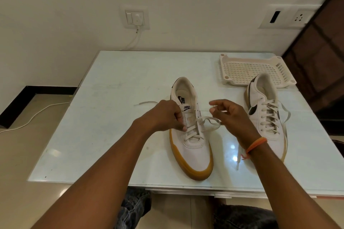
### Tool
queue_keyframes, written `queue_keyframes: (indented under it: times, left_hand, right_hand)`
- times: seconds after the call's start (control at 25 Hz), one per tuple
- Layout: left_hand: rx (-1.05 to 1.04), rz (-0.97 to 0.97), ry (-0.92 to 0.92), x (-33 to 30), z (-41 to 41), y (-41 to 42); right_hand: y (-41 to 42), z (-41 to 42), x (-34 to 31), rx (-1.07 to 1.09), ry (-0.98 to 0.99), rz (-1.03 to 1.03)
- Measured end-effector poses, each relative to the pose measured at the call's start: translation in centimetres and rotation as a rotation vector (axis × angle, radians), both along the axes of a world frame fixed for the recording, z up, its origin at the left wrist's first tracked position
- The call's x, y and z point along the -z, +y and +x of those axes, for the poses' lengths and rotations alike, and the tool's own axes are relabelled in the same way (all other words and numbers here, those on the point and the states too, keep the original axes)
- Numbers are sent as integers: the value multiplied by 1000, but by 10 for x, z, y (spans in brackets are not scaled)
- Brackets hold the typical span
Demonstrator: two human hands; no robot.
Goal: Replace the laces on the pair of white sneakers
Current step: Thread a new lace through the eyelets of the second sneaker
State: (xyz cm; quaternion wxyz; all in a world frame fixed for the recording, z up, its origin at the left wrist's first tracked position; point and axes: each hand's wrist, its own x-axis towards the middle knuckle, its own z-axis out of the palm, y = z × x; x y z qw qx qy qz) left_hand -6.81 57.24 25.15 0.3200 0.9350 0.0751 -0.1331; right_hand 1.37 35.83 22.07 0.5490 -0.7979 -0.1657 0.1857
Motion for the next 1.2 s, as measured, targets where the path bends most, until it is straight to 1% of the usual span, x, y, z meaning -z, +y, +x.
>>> queue_keyframes:
  times: [0.04,0.08,0.12,0.2,0.28,0.4,0.52,0.68,0.76,0.88,0.92,0.96,1.0,1.08,1.12,1.2]
  left_hand:
    - [-13,-10,9,0,1,1]
    - [-21,-12,18,1,1,2]
    - [-26,-17,28,1,2,3]
    - [-33,-26,68,2,3,5]
    - [-32,27,108,-2,2,11]
    - [-88,189,88,-10,-2,31]
    - [-225,311,80,-10,-10,61]
    - [-396,495,54,-8,-17,79]
    - [-422,601,22,-7,-18,76]
    - [-384,768,44,-3,-18,70]
    - [-379,750,57,-3,-17,68]
    - [-373,664,54,-4,-15,65]
    - [-336,511,42,-6,-13,59]
    - [-138,198,-8,-5,-11,38]
    - [-39,119,-16,-4,-11,24]
    - [47,111,-40,0,-9,5]
  right_hand:
    - [6,-3,3,-73,-150,-14]
    - [12,-7,7,-166,-285,-75]
    - [18,-10,12,-237,-398,-178]
    - [21,-12,20,-269,-573,-384]
    - [17,-11,19,-251,-658,-505]
    - [12,-7,13,-215,-621,-500]
    - [10,-5,9,-216,-537,-461]
    - [10,-6,5,-226,-501,-457]
    - [11,-6,4,-228,-500,-452]
    - [10,-5,8,-239,-483,-395]
    - [10,-5,9,-243,-474,-365]
    - [11,-6,11,-244,-468,-340]
    - [12,-7,12,-244,-470,-320]
    - [17,-13,12,-232,-514,-285]
    - [19,-16,11,-230,-556,-290]
    - [22,-23,11,-241,-648,-358]
